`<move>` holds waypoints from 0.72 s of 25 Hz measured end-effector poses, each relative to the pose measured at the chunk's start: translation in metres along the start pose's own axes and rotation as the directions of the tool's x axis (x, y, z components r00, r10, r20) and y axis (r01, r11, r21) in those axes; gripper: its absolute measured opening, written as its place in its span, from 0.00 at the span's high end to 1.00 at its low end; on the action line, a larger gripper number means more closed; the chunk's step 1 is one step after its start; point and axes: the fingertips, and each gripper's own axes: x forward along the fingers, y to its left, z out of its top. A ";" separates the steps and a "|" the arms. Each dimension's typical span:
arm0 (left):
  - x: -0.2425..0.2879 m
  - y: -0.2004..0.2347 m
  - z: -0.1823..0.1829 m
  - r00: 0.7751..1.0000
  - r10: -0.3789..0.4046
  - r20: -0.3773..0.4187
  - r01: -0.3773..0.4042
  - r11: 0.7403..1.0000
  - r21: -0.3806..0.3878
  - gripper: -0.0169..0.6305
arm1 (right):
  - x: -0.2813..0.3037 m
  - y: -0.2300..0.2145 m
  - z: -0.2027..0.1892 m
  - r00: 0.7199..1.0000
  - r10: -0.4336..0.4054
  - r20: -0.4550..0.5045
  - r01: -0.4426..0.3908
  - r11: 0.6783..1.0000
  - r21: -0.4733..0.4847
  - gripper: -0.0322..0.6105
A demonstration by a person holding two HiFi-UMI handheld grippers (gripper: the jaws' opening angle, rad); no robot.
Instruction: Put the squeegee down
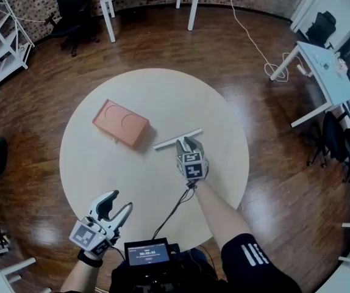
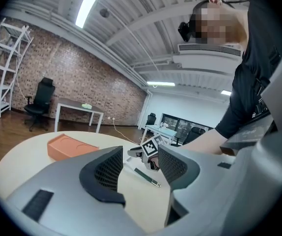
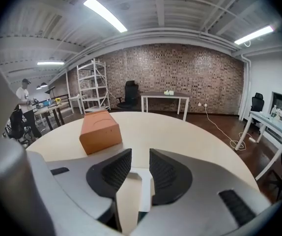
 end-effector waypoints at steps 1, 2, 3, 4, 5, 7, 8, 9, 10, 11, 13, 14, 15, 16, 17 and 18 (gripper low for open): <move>-0.004 -0.004 0.003 1.000 -0.004 0.008 0.004 1.000 0.006 0.62 | -0.009 0.004 0.009 1.000 0.003 0.022 -0.003 1.000 -0.007 0.73; -0.008 -0.007 0.006 1.000 -0.008 0.014 0.008 1.000 0.011 0.62 | -0.019 0.009 0.017 0.999 0.006 0.044 -0.005 1.000 -0.013 0.73; -0.014 -0.011 0.007 1.000 -0.014 0.019 0.014 1.000 0.018 0.62 | -0.028 0.013 0.023 0.998 0.009 0.068 -0.008 1.000 -0.019 0.73; -0.020 -0.014 0.009 0.999 -0.021 0.025 0.020 0.999 0.025 0.62 | -0.037 0.018 0.027 0.996 0.012 0.093 -0.010 1.000 -0.025 0.73; -0.026 -0.017 0.010 0.999 -0.028 0.031 0.026 0.999 0.033 0.62 | -0.049 0.024 0.032 0.993 0.016 0.115 -0.013 0.999 -0.031 0.73; -0.043 -0.025 0.013 0.998 -0.041 0.047 0.039 0.998 0.050 0.62 | -0.079 0.040 0.042 0.988 0.027 0.152 -0.021 0.999 -0.042 0.73; -0.054 -0.030 0.014 0.997 -0.046 0.054 0.043 0.997 0.060 0.62 | -0.095 0.050 0.045 0.985 0.032 0.169 -0.024 0.999 -0.046 0.73; -0.065 -0.033 0.013 0.997 -0.050 0.061 0.045 0.996 0.072 0.62 | -0.112 0.059 0.049 0.982 0.035 0.187 -0.027 0.999 -0.046 0.73; -0.078 -0.035 0.011 0.996 -0.052 0.066 0.046 0.995 0.086 0.62 | -0.128 0.069 0.051 0.978 0.037 0.204 -0.029 0.999 -0.042 0.73; -0.090 -0.039 0.010 0.996 -0.056 0.069 0.050 0.994 0.097 0.62 | -0.144 0.079 0.053 0.975 0.037 0.221 -0.030 0.999 -0.034 0.73; -0.116 -0.053 0.012 0.994 -0.077 0.072 0.069 0.992 0.105 0.62 | -0.176 0.099 0.054 0.968 0.031 0.248 -0.028 1.000 -0.013 0.73; -0.130 -0.060 0.012 0.993 -0.088 0.073 0.079 0.991 0.109 0.62 | -0.192 0.110 0.052 0.965 0.026 0.259 -0.026 1.000 -0.003 0.73; -0.144 -0.066 0.009 0.992 -0.099 0.076 0.089 0.989 0.117 0.62 | -0.208 0.121 0.050 0.963 0.020 0.270 -0.022 1.000 0.006 0.73; -0.159 -0.072 0.006 0.991 -0.110 0.079 0.099 0.987 0.127 0.62 | -0.224 0.132 0.047 0.959 0.013 0.282 -0.017 1.000 0.014 0.73; -0.174 -0.079 0.002 0.989 -0.121 0.080 0.109 0.985 0.136 0.62 | -0.241 0.144 0.043 0.956 0.005 0.293 -0.011 1.000 0.020 0.73; -0.189 -0.085 -0.002 0.988 -0.131 0.082 0.118 0.983 0.143 0.62 | -0.258 0.154 0.039 0.953 -0.003 0.304 -0.005 1.000 0.026 0.73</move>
